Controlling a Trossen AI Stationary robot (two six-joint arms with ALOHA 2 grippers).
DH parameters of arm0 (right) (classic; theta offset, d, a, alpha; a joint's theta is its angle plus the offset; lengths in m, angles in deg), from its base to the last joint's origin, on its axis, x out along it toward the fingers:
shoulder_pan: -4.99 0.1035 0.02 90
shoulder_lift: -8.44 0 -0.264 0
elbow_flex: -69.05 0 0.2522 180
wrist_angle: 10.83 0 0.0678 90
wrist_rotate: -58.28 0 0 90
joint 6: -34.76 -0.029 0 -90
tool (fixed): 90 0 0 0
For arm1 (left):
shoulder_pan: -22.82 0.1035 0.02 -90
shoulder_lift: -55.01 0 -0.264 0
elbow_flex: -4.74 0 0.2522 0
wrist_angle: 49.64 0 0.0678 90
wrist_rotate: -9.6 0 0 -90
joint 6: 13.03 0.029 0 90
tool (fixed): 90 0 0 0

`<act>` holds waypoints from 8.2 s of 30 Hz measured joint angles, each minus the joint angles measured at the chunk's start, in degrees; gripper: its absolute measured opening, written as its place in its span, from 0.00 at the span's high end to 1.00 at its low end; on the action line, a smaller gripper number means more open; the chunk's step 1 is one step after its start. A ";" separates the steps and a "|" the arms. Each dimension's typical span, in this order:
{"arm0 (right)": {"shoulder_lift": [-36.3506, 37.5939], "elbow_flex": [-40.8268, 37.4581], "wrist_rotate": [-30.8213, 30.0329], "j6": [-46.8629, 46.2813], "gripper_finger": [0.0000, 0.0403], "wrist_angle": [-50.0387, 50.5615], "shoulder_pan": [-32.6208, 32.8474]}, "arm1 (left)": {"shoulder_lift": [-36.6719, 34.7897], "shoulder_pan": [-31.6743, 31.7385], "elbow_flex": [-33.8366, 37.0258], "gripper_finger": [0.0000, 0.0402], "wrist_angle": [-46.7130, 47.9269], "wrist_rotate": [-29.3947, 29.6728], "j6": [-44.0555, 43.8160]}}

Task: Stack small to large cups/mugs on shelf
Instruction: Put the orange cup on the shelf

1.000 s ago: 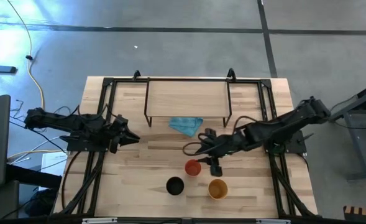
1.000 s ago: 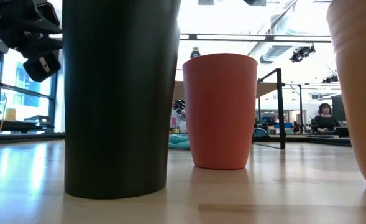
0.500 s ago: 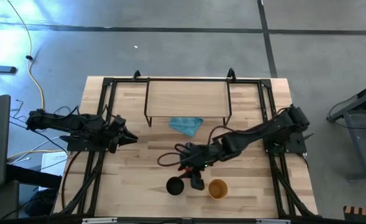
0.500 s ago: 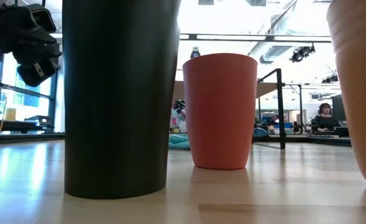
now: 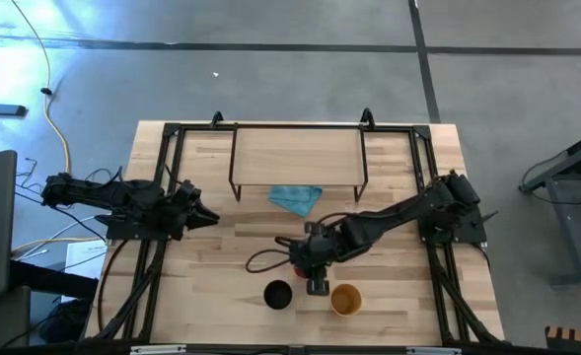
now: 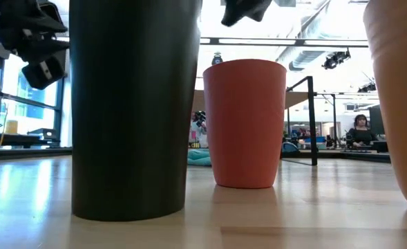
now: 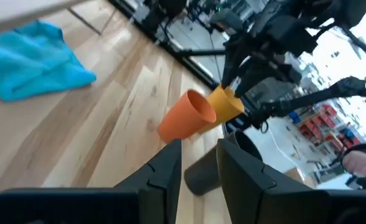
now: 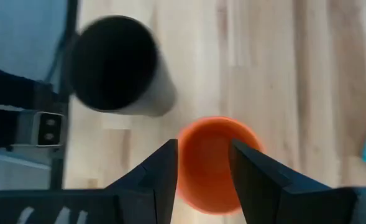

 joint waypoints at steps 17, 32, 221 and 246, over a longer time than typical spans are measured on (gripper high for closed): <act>0.28 -5.63 0.73 -5.21 0.66 3.10 -5.04 | -0.02 0.00 0.00 0.77 -1.01 1.13 2.80; 0.52 -8.41 4.99 -7.05 0.66 -0.38 -5.99 | -0.02 0.00 0.00 0.77 -1.01 1.24 5.20; 2.58 21.18 6.61 12.39 1.00 38.01 -53.30 | -0.02 0.00 0.00 0.77 -1.04 5.72 3.83; 2.58 21.20 7.59 13.06 0.91 37.48 -52.85 | -0.02 0.00 0.00 0.77 -1.01 5.72 3.80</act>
